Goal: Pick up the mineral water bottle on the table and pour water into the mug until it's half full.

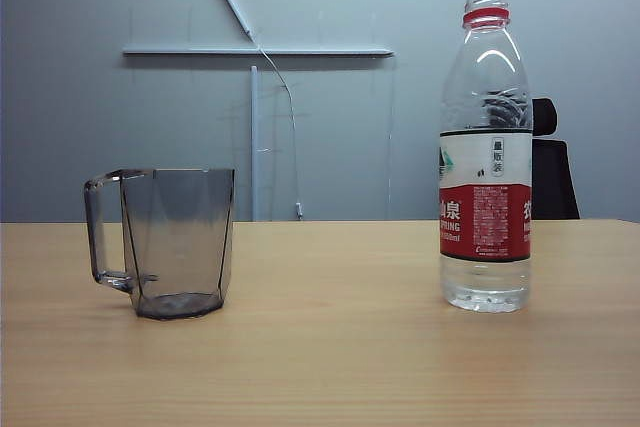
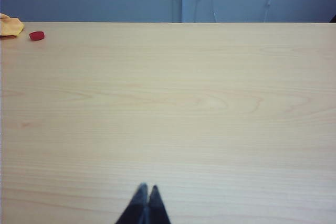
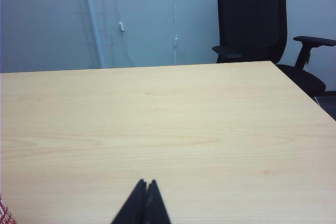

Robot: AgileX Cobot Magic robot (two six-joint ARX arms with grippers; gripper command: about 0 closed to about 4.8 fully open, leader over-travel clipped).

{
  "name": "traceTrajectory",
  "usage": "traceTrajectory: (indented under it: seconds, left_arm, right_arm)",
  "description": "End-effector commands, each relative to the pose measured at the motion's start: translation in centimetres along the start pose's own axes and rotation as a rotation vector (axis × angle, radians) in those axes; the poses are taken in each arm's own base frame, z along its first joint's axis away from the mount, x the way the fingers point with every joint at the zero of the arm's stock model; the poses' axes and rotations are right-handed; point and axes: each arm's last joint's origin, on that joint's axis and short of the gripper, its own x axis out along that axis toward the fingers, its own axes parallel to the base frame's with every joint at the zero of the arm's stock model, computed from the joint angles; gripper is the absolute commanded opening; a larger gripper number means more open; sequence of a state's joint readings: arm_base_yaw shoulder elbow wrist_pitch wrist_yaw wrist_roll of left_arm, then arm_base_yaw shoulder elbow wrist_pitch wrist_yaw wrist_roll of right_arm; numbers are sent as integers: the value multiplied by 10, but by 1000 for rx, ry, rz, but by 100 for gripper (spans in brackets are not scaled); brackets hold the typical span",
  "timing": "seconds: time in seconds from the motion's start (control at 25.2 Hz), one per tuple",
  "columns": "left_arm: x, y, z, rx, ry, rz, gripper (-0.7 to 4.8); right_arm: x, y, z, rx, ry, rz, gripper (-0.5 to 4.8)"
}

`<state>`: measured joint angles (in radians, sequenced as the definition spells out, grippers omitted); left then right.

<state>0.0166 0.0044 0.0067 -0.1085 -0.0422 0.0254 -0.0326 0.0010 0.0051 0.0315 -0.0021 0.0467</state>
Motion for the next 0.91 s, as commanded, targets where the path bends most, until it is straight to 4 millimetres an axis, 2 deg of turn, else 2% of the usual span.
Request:
traceTrajectory:
  seconds: [0.04, 0.32, 0.44, 0.48, 0.56, 0.75, 0.91]
  left_arm:
    - [0, 0, 2, -4, -13, -1, -2]
    - [0, 0, 2, -3, -13, -2, -2]
    - [0, -2, 2, -1, -13, -19, -2]
    - [0, -6, 2, 3, -14, -57, -2]
    - [-1, -15, 1, 13, -8, -143, -2]
    - [-8, -38, 1, 40, -10, -396, -2]
    - [-16, -55, -2, 73, 20, -588, -2]
  right_arm:
    - [0, 0, 0, 2, -14, 3, -6]
    - [0, 0, 0, 5, -15, 3, -6]
    - [0, 1, 1, 161, -17, 41, -5]
    - [0, 3, 2, 271, -13, 92, -5]
    - [0, 6, 2, 323, 3, 199, -5]
    - [-2, 12, 2, 327, 50, 390, -6]
    - [-5, 19, 4, 354, 125, 470, -6]
